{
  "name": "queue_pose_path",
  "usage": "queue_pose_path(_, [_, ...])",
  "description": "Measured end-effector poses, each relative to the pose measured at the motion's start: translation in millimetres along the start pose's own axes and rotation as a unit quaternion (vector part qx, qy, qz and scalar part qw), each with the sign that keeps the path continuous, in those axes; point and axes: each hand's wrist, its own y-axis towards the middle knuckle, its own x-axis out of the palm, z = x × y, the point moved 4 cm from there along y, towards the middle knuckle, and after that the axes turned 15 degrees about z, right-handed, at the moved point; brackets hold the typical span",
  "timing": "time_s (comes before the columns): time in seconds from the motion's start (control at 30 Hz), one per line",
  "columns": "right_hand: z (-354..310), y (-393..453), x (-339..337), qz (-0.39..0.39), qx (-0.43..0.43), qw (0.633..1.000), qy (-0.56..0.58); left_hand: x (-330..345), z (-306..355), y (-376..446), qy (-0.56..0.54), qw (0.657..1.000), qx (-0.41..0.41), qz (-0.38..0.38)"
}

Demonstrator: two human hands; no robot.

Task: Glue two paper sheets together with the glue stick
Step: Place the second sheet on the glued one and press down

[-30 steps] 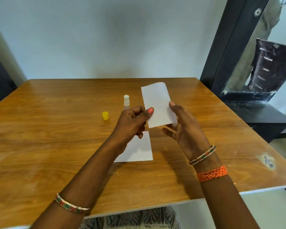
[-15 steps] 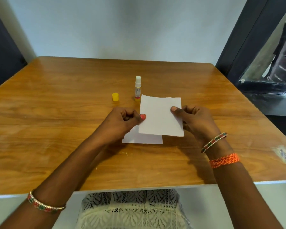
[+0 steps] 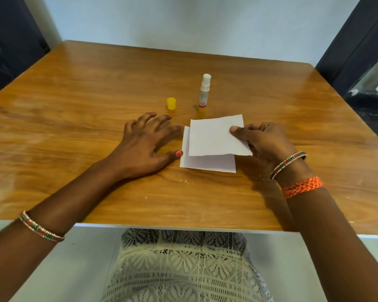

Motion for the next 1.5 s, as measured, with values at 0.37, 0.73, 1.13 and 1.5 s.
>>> queue_pose_path(0.37, [7, 2, 14, 0.024, -0.016, 0.997, -0.066, 7, -2, -2, 0.035, 0.999, 0.018, 0.003])
queue_pose_path(0.73, [8, 3, 17, 0.034, -0.038, 0.995, -0.087, 5, -1, -2, -0.006, 1.0, 0.014, 0.009])
queue_pose_path(1.13, [8, 8, 17, 0.052, -0.085, 0.987, -0.128, 8, -1, -2, 0.033, 0.999, 0.029, -0.013])
queue_pose_path(1.5, [11, 12, 18, 0.072, -0.106, 0.98, -0.152, 8, -2, 1, 0.043, 0.998, 0.035, -0.015])
